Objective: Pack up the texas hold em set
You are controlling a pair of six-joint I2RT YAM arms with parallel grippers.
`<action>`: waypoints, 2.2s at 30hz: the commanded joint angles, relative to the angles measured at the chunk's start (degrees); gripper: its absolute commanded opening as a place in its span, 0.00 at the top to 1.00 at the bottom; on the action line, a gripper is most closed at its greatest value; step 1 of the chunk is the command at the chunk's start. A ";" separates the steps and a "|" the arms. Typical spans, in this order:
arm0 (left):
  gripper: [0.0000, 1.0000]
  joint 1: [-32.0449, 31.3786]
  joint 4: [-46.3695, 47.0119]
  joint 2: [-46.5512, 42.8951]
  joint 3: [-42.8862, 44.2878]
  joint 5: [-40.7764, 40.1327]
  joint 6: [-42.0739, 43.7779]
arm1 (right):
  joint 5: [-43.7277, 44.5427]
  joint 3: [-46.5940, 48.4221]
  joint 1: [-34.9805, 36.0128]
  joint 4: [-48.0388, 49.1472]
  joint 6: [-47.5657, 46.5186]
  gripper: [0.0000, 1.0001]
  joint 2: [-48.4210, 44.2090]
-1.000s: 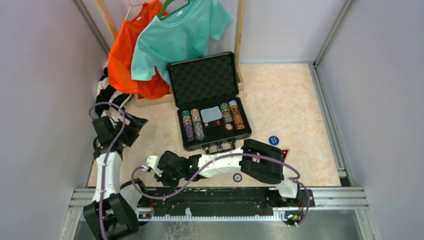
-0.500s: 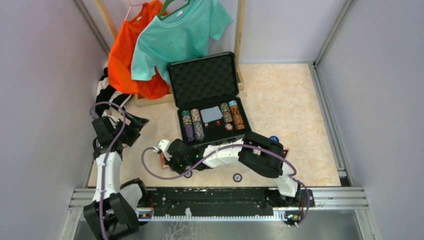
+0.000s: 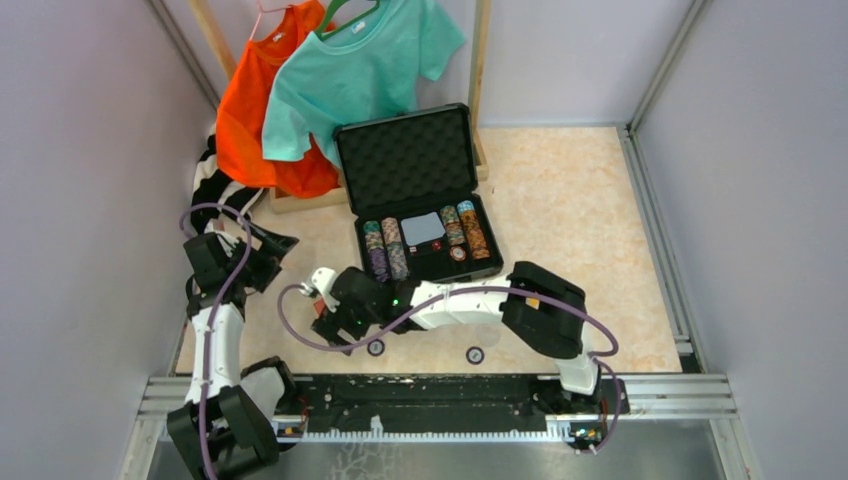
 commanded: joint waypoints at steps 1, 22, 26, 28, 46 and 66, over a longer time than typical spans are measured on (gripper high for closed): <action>0.01 0.61 1.04 -1.12 -0.68 1.24 0.35 | 4.22 9.56 0.09 -5.91 -0.49 0.13 0.57; 0.01 0.66 -2.94 -4.26 1.43 -1.80 2.47 | 12.49 31.81 -2.71 -19.93 9.24 0.01 19.68; 0.01 0.75 -2.56 -3.98 1.14 -1.28 2.32 | 12.33 30.08 -2.63 -19.12 9.96 0.02 19.79; 0.01 0.78 -2.42 -3.79 1.10 -1.07 2.34 | 12.38 29.47 -2.71 -18.95 10.12 0.04 19.74; 0.01 1.01 -3.03 -5.00 1.25 -0.48 2.03 | 19.46 23.80 -2.72 -15.85 10.56 0.56 13.75; 0.04 1.01 3.77 -4.37 -0.70 15.36 3.98 | 16.51 13.08 -4.10 -3.79 3.63 0.57 -2.05</action>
